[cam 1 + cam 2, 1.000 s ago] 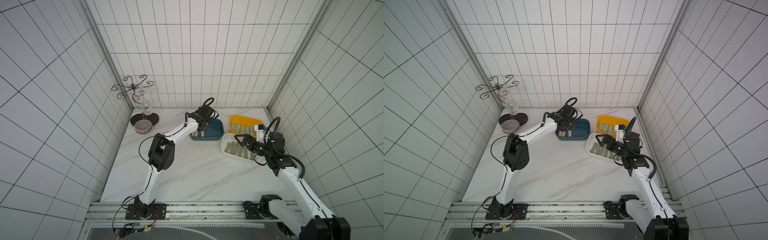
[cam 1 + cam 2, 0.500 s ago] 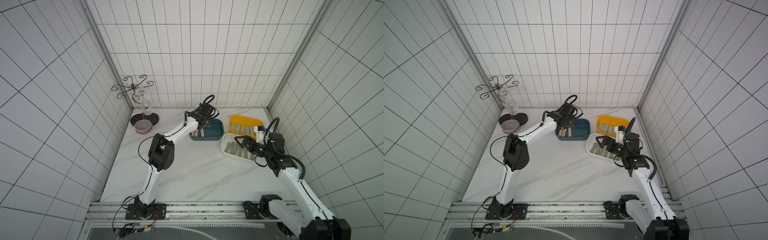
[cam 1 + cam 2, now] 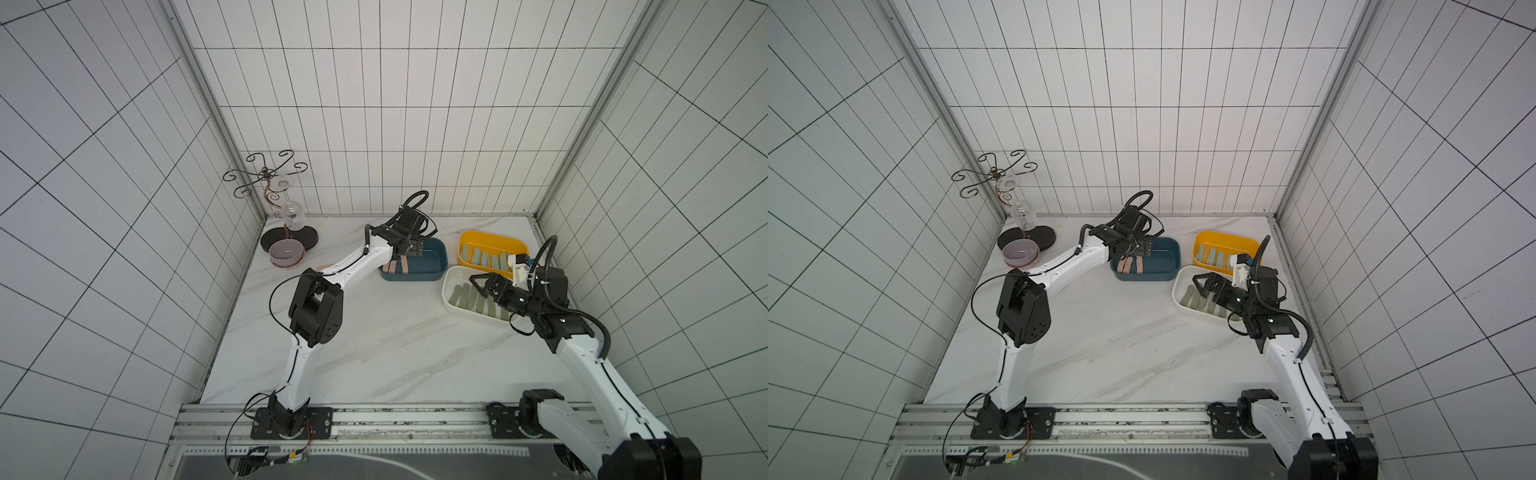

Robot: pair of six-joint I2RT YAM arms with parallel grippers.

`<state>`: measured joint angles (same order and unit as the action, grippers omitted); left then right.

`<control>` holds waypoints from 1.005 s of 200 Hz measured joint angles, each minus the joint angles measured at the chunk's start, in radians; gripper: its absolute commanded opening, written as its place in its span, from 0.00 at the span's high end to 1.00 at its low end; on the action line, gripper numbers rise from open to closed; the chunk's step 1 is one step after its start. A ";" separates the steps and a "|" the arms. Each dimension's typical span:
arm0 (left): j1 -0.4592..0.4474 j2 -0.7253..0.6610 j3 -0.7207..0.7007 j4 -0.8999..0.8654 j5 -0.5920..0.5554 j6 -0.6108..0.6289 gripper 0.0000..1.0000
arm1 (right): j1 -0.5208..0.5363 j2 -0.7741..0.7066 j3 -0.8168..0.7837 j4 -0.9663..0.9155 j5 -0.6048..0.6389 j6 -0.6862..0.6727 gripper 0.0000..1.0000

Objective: Place the fruit knives into the storage box by color
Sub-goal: Place the fruit knife in the storage box, then pick up the fruit knife from the center of the board.

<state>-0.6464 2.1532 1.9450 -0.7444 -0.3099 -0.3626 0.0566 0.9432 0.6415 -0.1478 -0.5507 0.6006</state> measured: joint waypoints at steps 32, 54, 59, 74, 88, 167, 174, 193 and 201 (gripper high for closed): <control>0.000 0.000 -0.004 -0.002 0.028 0.022 0.03 | 0.000 0.024 0.000 0.002 0.000 0.000 0.00; 0.000 0.003 -0.001 -0.014 0.047 0.030 0.03 | 0.000 0.029 0.000 0.006 0.000 0.000 0.00; 0.000 0.005 0.002 -0.018 0.049 0.031 0.03 | 0.000 0.029 0.000 0.009 -0.001 0.002 0.00; 0.000 0.017 0.017 -0.024 0.057 0.038 0.03 | 0.000 0.032 0.000 0.022 -0.004 0.008 0.00; 0.000 0.028 0.026 -0.024 0.062 0.041 0.03 | 0.000 0.042 0.000 0.037 -0.008 0.013 0.00; 0.000 0.120 0.036 -0.025 0.098 0.045 0.03 | 0.000 0.097 0.000 0.058 -0.011 0.017 0.00; 0.000 0.127 0.039 -0.026 0.101 0.044 0.03 | 0.000 0.097 0.000 0.058 -0.011 0.017 0.00; 0.000 0.138 0.056 -0.050 0.089 0.033 0.03 | 0.000 0.097 0.000 0.058 -0.011 0.017 0.00; 0.002 0.132 0.056 -0.054 0.071 0.029 0.03 | 0.000 0.097 0.000 0.057 -0.011 0.017 0.00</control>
<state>-0.6449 2.2848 2.0006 -0.7982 -0.2390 -0.3332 0.0566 1.0397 0.6415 -0.0906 -0.5621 0.6174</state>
